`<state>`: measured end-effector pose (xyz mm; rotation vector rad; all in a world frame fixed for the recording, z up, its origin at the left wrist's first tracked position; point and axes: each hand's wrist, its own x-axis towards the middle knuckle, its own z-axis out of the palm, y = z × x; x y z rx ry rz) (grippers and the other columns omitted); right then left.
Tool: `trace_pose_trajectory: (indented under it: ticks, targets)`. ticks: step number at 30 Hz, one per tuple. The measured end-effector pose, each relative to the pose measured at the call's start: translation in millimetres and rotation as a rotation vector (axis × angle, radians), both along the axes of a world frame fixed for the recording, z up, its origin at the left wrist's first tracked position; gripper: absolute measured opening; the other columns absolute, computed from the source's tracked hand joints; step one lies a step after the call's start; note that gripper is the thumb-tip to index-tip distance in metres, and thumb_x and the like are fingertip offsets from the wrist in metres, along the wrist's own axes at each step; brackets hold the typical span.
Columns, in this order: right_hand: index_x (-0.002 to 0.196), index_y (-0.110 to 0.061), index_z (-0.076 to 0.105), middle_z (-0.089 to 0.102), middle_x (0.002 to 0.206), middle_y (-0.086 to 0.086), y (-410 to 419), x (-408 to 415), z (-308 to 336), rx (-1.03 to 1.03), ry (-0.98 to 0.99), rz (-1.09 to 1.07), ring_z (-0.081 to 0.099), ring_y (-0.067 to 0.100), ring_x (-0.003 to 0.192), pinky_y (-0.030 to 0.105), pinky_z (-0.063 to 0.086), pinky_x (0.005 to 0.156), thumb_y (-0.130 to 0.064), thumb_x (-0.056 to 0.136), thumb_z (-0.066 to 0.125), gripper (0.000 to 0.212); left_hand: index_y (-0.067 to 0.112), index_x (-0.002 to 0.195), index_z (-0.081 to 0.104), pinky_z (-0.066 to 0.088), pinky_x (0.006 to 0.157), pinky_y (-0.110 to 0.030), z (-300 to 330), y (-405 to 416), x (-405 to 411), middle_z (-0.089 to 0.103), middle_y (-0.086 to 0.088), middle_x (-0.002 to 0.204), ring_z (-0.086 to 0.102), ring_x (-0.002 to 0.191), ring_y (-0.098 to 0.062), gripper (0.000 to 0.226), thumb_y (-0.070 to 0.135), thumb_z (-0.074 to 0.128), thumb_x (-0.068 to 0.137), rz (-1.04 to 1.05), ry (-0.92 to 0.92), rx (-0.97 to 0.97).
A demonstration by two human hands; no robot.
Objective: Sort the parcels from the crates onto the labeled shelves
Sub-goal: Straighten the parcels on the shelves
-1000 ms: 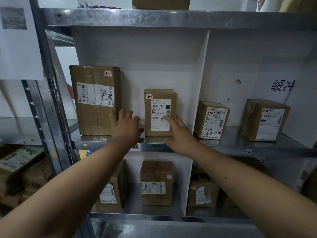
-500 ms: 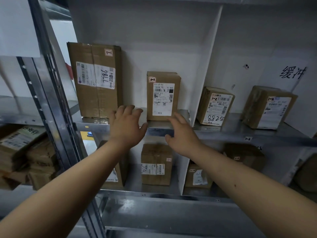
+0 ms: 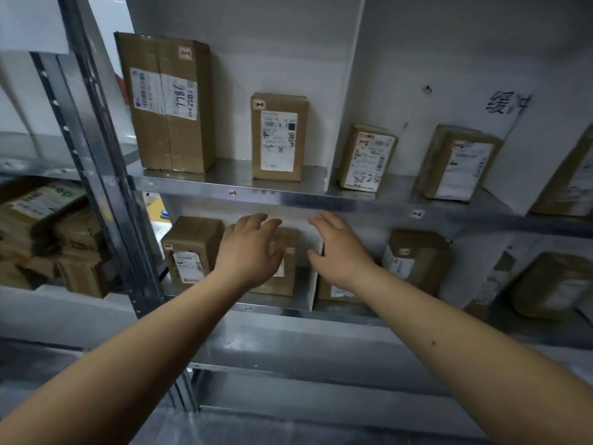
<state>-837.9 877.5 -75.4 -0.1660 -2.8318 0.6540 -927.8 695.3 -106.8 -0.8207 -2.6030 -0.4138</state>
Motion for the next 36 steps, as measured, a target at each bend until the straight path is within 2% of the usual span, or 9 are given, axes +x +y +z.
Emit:
trace_pose_trajectory:
  ticks: [2,7,11,15,23,29,36]
  targets:
    - [0.160,-0.027,0.035,0.017,0.172,-0.002,24.9,37.2,-3.3,0.009,-0.027,-0.057,0.018,0.022,0.157,0.042,0.024,0.127,-0.029,0.097,0.068,0.071,0.034,0.153,0.044,0.038,0.116,-0.052,2.6,28.3,32.2,0.046,-0.002,0.158,0.042,0.144,-0.029,0.067,0.051,0.065,0.092,-0.046,-0.017,-0.010]
    - [0.158,-0.022,0.039,0.020,0.171,0.004,86.1,140.9,-8.9,-0.003,-0.067,-0.199,0.025,0.027,0.155,0.033,0.025,0.125,-0.026,0.095,0.069,0.070,0.033,0.144,0.049,0.044,0.107,-0.047,6.4,106.9,118.6,0.053,0.000,0.146,0.049,0.132,-0.028,0.060,0.050,0.065,0.089,-0.201,-0.046,-0.048]
    - [0.159,-0.022,0.038,0.023,0.170,0.003,131.4,223.7,-7.3,0.028,-0.093,-0.319,0.025,0.026,0.155,0.036,0.025,0.125,-0.029,0.096,0.067,0.070,0.030,0.149,0.048,0.045,0.110,-0.047,6.4,162.3,184.6,0.051,0.000,0.149,0.047,0.136,-0.028,0.066,0.046,0.068,0.088,-0.339,-0.082,-0.035]
    - [0.157,-0.020,0.042,0.035,0.164,0.003,165.7,305.4,-0.6,0.034,-0.056,-0.401,0.032,0.024,0.152,0.034,0.029,0.123,-0.024,0.097,0.065,0.064,0.029,0.146,0.049,0.045,0.108,-0.048,5.4,212.6,247.2,0.050,-0.002,0.149,0.046,0.136,-0.031,0.064,0.047,0.066,0.087,-0.451,-0.008,-0.115]
    - [0.157,-0.023,0.042,0.037,0.163,-0.001,201.7,434.4,6.4,0.050,-0.035,-0.584,0.036,0.022,0.148,0.038,0.034,0.120,-0.027,0.100,0.062,0.061,0.031,0.153,0.043,0.038,0.114,-0.048,12.7,272.3,336.5,0.046,0.000,0.156,0.039,0.144,-0.029,0.067,0.048,0.062,0.091,-0.616,0.014,-0.128]
    - [0.156,-0.023,0.043,0.038,0.163,-0.001,213.7,467.1,5.4,0.050,-0.005,-0.609,0.035,0.020,0.148,0.032,0.031,0.119,-0.027,0.099,0.063,0.060,0.033,0.155,0.042,0.037,0.116,-0.048,21.6,279.2,357.6,0.045,0.002,0.157,0.038,0.146,-0.027,0.068,0.048,0.062,0.092,-0.603,0.012,-0.086]
    - [0.156,-0.023,0.043,0.038,0.162,-0.002,194.8,410.0,2.0,0.013,0.045,-0.447,0.034,0.020,0.149,0.039,0.033,0.122,-0.028,0.099,0.063,0.060,0.033,0.152,0.043,0.041,0.115,-0.051,33.6,219.6,328.7,0.046,0.001,0.156,0.040,0.146,-0.028,0.067,0.050,0.065,0.092,-0.404,0.058,-0.043]
